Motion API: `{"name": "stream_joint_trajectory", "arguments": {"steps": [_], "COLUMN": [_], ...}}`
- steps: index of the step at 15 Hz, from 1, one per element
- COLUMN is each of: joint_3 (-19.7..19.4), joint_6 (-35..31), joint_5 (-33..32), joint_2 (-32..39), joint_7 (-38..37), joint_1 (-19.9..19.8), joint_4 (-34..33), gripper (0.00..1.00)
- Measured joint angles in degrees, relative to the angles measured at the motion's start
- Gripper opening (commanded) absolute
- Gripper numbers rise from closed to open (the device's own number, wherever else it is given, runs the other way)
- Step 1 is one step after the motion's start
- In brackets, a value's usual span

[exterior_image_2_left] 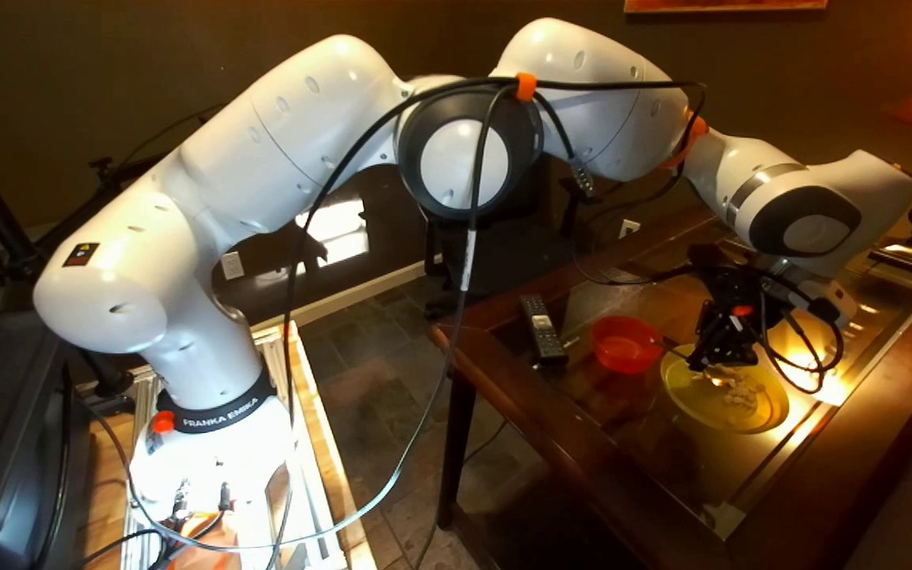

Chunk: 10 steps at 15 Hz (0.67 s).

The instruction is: Transfer a spoonful of contents from the plate to the pink bowl

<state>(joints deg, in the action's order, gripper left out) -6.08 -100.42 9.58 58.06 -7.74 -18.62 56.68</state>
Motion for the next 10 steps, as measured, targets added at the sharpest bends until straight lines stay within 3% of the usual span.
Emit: {"name": "stream_joint_trajectory", "arguments": {"steps": [10], "joint_3": [1.0], "joint_6": [-0.5], "joint_5": [0.0], "joint_2": [3.0], "joint_7": [-0.4], "joint_1": [0.0], "joint_4": [-4.9], "gripper": [0.02]}}
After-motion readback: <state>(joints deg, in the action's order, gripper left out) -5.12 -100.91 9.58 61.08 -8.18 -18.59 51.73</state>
